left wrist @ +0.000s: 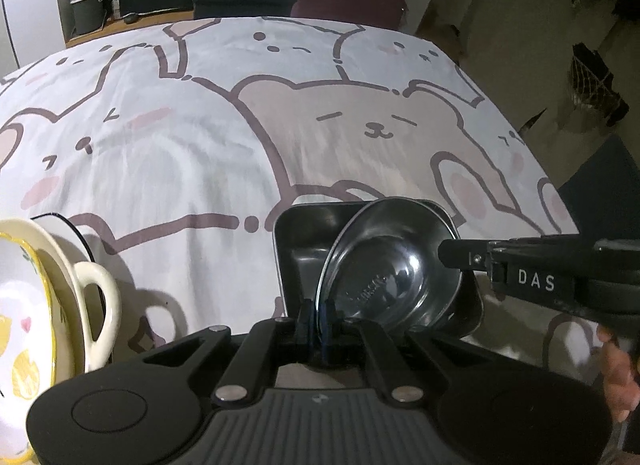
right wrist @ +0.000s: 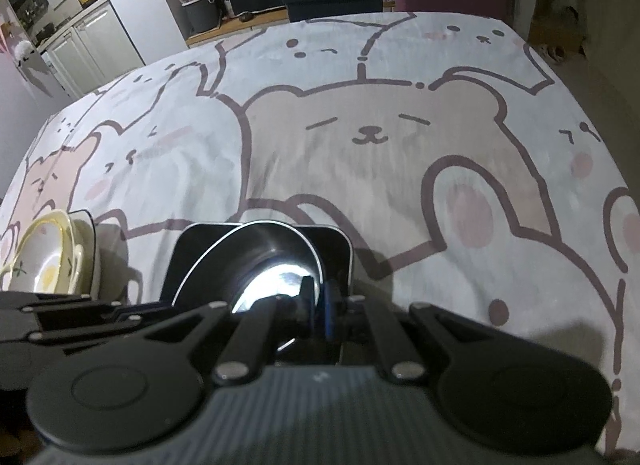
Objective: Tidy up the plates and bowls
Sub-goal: 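Lift and carry the round steel bowl toward the steel containers, then lower the round steel bowl into the small rectangular steel container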
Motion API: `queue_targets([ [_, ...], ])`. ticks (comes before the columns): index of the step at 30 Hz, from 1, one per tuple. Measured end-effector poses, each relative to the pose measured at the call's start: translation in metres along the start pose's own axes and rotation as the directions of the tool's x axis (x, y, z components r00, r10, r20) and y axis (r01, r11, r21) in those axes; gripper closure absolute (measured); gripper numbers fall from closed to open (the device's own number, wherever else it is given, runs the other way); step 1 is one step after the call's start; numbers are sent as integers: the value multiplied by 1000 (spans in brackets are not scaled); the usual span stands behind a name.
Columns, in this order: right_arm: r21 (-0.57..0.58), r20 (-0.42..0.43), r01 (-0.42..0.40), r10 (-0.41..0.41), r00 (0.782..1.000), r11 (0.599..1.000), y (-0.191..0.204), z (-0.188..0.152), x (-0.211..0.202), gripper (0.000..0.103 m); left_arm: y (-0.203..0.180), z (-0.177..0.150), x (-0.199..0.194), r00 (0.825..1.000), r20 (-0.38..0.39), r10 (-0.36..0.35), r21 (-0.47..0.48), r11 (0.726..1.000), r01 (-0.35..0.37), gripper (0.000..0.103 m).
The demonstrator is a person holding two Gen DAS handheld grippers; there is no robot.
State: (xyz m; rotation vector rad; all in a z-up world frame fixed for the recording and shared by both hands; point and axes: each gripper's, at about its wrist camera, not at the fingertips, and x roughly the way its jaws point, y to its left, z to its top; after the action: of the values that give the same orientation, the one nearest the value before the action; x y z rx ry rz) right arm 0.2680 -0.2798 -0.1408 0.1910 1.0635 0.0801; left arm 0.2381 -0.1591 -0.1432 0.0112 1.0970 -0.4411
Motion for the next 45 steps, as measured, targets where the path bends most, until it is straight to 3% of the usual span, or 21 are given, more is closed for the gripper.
queue_targets([
  [11, -27, -22, 16, -16, 1000, 1000, 5, 1, 14, 96, 1, 0, 1, 1000, 0, 9, 20, 1000, -9, 99],
  [21, -26, 59, -47, 48, 997, 999, 2, 4, -10, 68, 3, 1, 0, 1000, -1, -5, 9, 1000, 5, 98],
  [25, 8, 64, -20, 20, 998, 1000, -8, 4, -17, 68, 4, 1, -2, 1000, -1, -16, 4, 1000, 16, 98],
  [31, 19, -4, -7, 7, 1000, 1000, -18, 0, -6, 74, 7, 3, -7, 999, 4, -41, -15, 999, 41, 96],
  [38, -22, -42, 20, -21, 999, 1000, -16, -6, 4, 90, 11, 12, -20, 994, 59, -94, -46, 994, 97, 87],
  [45, -21, -45, 10, -11, 999, 1000, -16, -8, 6, 90, 24, 22, -12, 997, 68, -47, -77, 996, 52, 87],
])
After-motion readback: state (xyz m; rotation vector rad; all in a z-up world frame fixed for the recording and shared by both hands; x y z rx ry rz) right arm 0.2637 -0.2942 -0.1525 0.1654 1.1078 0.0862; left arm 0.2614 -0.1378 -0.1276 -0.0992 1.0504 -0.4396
